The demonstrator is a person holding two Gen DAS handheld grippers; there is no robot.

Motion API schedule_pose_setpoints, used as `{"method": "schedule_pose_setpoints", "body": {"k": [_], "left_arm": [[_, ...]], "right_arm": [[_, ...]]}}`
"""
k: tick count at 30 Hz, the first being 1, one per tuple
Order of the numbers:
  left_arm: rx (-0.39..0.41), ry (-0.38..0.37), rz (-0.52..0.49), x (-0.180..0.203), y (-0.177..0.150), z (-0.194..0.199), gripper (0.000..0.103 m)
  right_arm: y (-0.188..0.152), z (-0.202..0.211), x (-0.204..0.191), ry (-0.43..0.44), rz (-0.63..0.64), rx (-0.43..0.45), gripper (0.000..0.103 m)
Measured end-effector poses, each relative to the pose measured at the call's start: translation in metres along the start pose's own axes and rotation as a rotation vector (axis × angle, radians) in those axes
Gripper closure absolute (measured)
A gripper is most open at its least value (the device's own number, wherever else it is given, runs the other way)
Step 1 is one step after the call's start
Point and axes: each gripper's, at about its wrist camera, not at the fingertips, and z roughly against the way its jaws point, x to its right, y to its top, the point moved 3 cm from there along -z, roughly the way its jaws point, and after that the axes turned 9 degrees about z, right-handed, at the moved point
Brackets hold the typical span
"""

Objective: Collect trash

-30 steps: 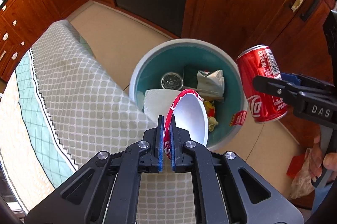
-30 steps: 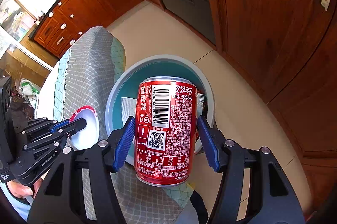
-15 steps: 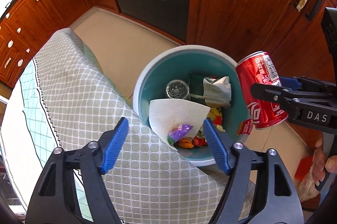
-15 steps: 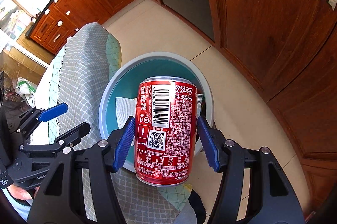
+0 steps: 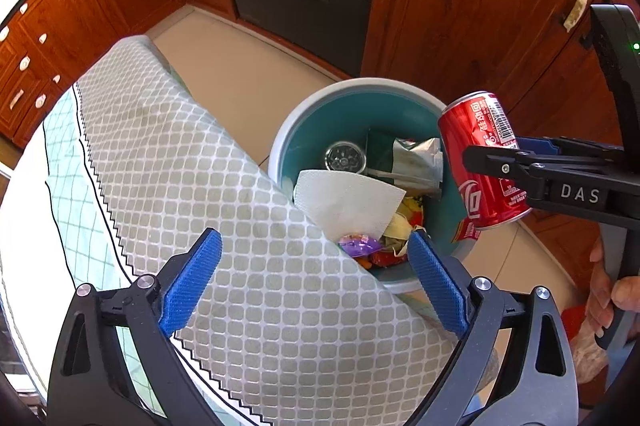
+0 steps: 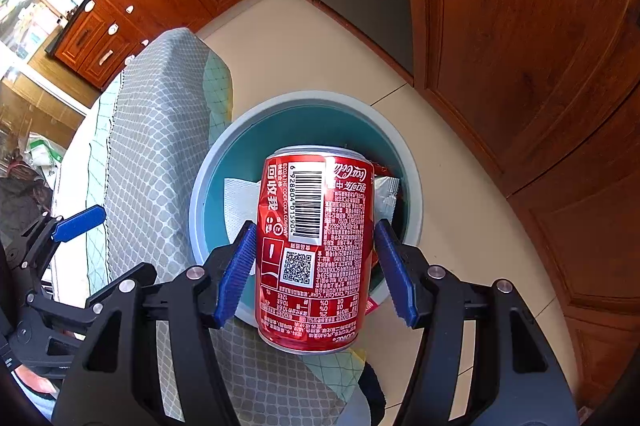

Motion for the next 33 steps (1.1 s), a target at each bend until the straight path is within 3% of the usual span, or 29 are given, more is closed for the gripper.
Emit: {"method": "schedule_pose_setpoints", "body": {"k": [7,9,13,24,33], "left_arm": [[-0.005,-0.015,0.028,-0.012,-0.004,-0.001,0.008],[-0.003,-0.020,0.034,-0.015,-0.005,0.000,0.008],[-0.003,-0.027,0.044,-0.022,-0.008,0.000,0.008],[-0.014,-0.049,0.075,-0.040,-0.015,-0.006,0.008],[0.004,-0.069,0.132,-0.049,-0.020,0.005,0.008]], "right_arm": [[0.005,-0.004,-0.014,-0.021,0.036,-0.016,0.043],[0.007,-0.005,-0.016,-0.022,0.037,-0.022,0.024],[0.009,-0.008,-0.020,-0.031,0.033,-0.031,0.017],[0.006,-0.028,-0.020,-0.065,0.010,-0.115,0.015],[-0.002,-0.018,-0.026,-0.116,0.044,-0.118,0.011]]}}
